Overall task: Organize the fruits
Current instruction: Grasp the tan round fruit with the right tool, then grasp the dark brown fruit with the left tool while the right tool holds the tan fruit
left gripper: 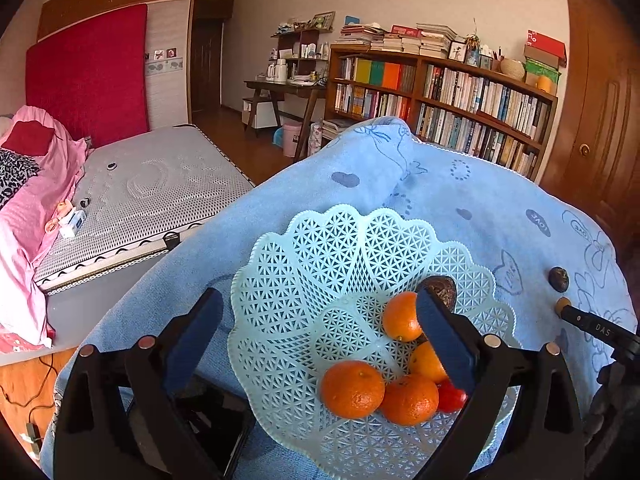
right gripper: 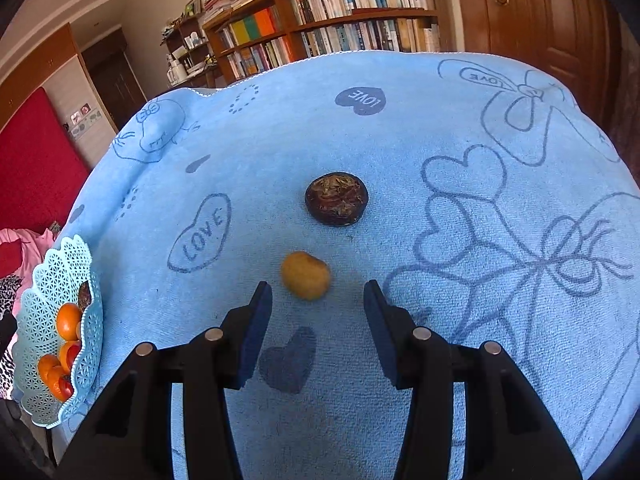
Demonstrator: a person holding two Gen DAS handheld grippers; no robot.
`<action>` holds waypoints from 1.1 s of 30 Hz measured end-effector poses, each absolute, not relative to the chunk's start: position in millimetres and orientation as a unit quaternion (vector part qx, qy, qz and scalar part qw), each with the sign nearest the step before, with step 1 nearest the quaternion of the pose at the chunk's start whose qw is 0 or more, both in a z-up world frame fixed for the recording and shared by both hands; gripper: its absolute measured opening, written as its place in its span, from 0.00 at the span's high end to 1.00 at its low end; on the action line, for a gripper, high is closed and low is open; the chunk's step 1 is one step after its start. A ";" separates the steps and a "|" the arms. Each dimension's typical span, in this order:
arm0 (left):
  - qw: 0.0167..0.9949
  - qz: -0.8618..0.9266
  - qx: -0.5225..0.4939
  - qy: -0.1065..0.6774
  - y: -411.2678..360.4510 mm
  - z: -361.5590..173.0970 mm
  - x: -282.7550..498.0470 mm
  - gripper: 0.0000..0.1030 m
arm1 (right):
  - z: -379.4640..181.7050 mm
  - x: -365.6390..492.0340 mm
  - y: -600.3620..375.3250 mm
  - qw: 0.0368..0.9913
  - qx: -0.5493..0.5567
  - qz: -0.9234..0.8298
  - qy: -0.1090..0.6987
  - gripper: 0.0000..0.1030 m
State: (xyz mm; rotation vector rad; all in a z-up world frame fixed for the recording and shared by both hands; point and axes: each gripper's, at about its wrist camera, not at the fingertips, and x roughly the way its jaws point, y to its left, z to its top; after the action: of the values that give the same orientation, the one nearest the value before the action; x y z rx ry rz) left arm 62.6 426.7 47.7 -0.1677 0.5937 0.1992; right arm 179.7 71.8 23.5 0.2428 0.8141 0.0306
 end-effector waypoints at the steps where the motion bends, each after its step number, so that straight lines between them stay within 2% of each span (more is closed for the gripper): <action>1: 0.948 0.098 -0.081 0.291 426.4 48.2 62.4 0.05 | 23.0 183.0 73.0 0.911 0.115 0.015 0.396 0.53; 10: 0.948 0.098 -0.080 0.291 425.6 49.0 62.5 0.05 | 21.7 209.9 85.2 0.911 0.088 0.012 0.403 0.54; 15: 0.949 0.097 -0.075 0.291 423.3 50.6 62.0 0.05 | 21.8 208.9 86.7 0.911 0.075 0.014 0.404 0.74; 33: 0.957 0.050 -0.035 0.285 367.6 66.6 70.2 0.05 | 33.9 149.8 30.4 0.916 0.091 0.016 0.392 0.74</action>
State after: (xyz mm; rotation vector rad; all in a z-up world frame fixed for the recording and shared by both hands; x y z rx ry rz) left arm 70.2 367.6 66.6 -0.0704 0.5790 0.1014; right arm 149.8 30.4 33.9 0.1867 0.8059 0.0338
